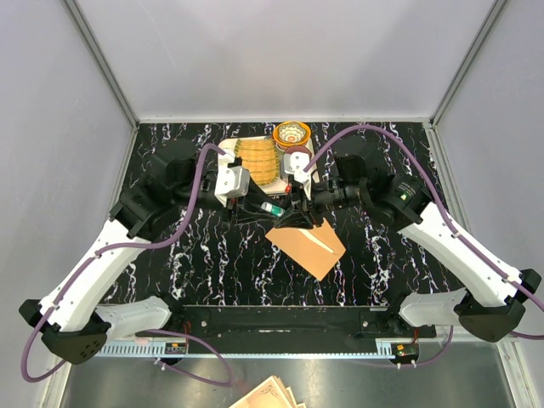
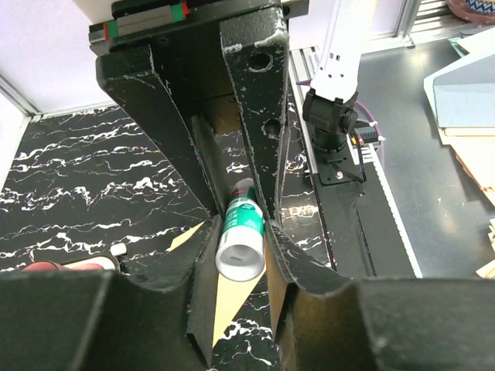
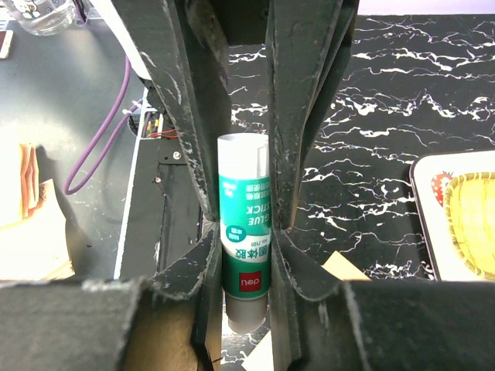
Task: Place the letter into the envelope and seal it
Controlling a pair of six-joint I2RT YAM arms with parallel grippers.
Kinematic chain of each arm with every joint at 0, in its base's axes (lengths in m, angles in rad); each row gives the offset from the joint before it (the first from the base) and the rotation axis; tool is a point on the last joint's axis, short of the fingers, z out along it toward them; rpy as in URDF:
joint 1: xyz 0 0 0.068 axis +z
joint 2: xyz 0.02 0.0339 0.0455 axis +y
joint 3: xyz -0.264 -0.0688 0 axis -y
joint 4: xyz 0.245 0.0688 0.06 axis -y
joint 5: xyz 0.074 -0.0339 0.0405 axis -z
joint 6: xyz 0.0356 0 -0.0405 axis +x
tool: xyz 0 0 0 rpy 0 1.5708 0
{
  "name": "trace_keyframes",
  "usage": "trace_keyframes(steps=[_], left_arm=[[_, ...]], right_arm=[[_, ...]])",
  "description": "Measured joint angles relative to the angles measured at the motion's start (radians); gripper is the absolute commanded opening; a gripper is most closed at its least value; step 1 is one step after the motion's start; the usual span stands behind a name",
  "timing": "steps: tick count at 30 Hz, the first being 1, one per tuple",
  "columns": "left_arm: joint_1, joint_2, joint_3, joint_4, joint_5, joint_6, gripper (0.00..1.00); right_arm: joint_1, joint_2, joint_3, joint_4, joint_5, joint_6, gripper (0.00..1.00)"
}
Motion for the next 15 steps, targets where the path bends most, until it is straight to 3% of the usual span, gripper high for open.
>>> trace_keyframes(steps=[7,12,15], left_arm=[[-0.011,0.005,0.0,-0.008,-0.001,0.006,0.04],[-0.017,0.008,0.0,-0.011,-0.008,0.006,0.22],[-0.025,0.008,0.0,-0.016,-0.018,0.006,0.23]], right_arm=[[0.0,0.0,0.0,-0.018,-0.013,-0.01,0.0],[0.001,0.0,0.0,-0.025,-0.013,-0.011,0.0],[0.001,0.0,0.0,-0.034,-0.014,-0.011,0.0]])
